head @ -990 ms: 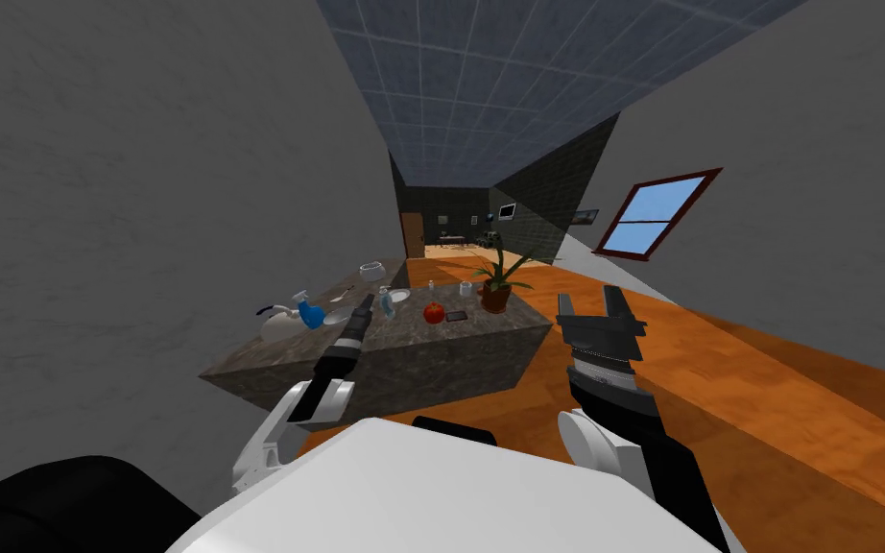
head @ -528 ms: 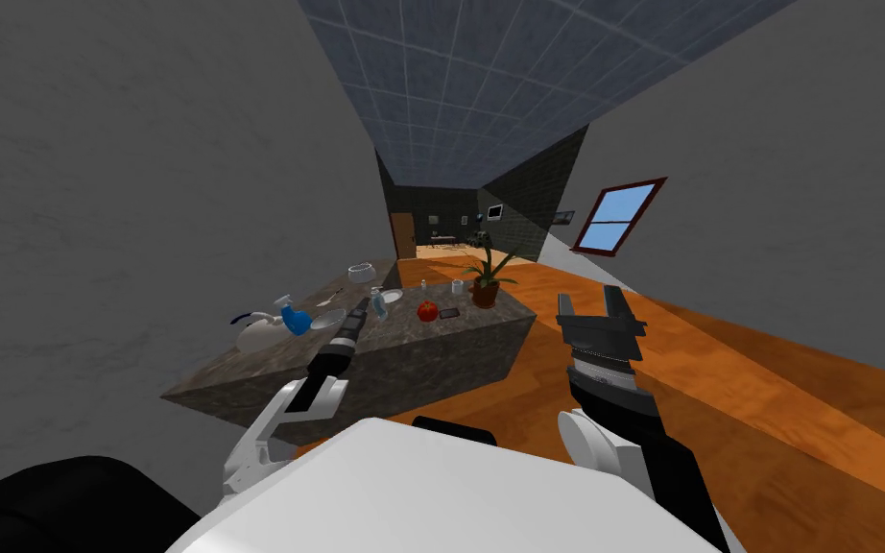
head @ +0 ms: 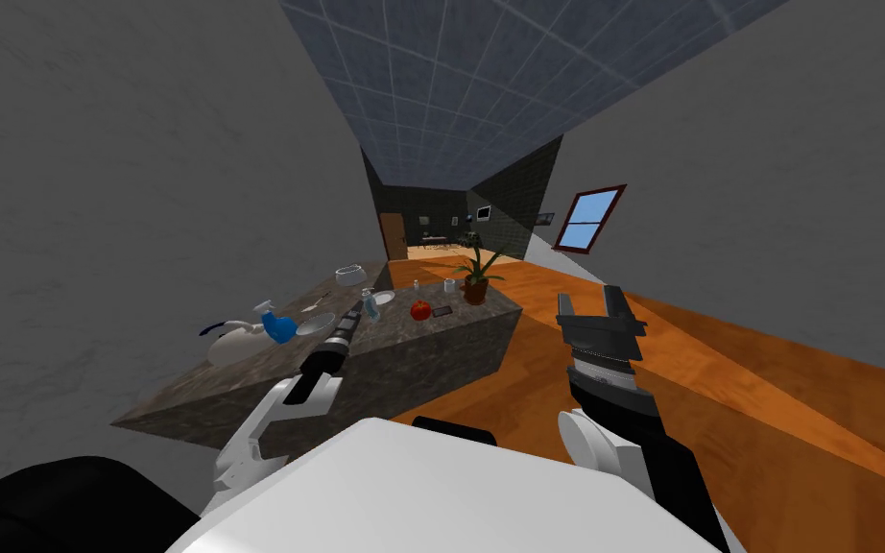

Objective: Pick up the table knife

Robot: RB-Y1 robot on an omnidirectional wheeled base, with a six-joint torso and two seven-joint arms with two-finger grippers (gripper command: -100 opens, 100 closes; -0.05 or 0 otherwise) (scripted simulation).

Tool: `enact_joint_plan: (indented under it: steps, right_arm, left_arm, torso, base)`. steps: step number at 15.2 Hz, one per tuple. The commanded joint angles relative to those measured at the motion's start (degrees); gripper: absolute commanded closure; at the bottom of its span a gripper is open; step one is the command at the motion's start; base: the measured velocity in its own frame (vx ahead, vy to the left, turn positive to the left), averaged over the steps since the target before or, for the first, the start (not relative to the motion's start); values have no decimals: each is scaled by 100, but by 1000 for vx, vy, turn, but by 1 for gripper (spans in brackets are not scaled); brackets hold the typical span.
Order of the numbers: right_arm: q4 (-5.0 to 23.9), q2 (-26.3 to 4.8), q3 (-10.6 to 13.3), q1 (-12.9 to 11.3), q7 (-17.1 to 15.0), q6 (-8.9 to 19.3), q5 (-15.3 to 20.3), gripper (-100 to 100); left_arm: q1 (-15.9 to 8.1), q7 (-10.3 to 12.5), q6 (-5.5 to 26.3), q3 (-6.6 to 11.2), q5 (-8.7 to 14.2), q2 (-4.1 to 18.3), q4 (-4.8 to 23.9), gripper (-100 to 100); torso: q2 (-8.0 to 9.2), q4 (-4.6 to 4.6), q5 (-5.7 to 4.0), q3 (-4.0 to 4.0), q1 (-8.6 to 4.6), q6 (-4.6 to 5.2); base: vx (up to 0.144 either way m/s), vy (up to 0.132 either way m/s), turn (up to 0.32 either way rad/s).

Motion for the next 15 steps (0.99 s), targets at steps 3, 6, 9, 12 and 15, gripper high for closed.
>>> enact_joint_plan:
  steps: [3,6,9,12,15]
  right_arm:
    - [0,0,1,-1,0,0,0,0]
    - [0,0,1,-1,0,0,0,0]
    - [0,0,1,-1,0,0,0,0]
    - [0,0,1,-1,0,0,0,0]
    - [0,0,0,0,0,0,0,0]
  left_arm:
    - [-60,-9,459,144,-48,58,108,-100]
    - [-105,-12,853,281,-90,116,194,-100]
    - [-153,-12,1207,416,-136,174,287,-100]
    - [-205,-10,1538,550,-184,229,386,-100]
    - [-261,-6,1863,680,-234,282,492,-100]
  torso:
    - [0,0,-1,-1,-4,5]
    - [1,0,-1,0,-4,5]
    - [-2,-1,-1,-1,-5,4]
    - [-7,-2,-1,-4,-3,5]
    - [-9,-2,0,-6,-1,1]
  base:
    - [-28,-12,-173]
    - [-35,-13,-163]
    - [-25,-14,-160]
    - [-14,-12,-110]
    - [-9,-11,-90]
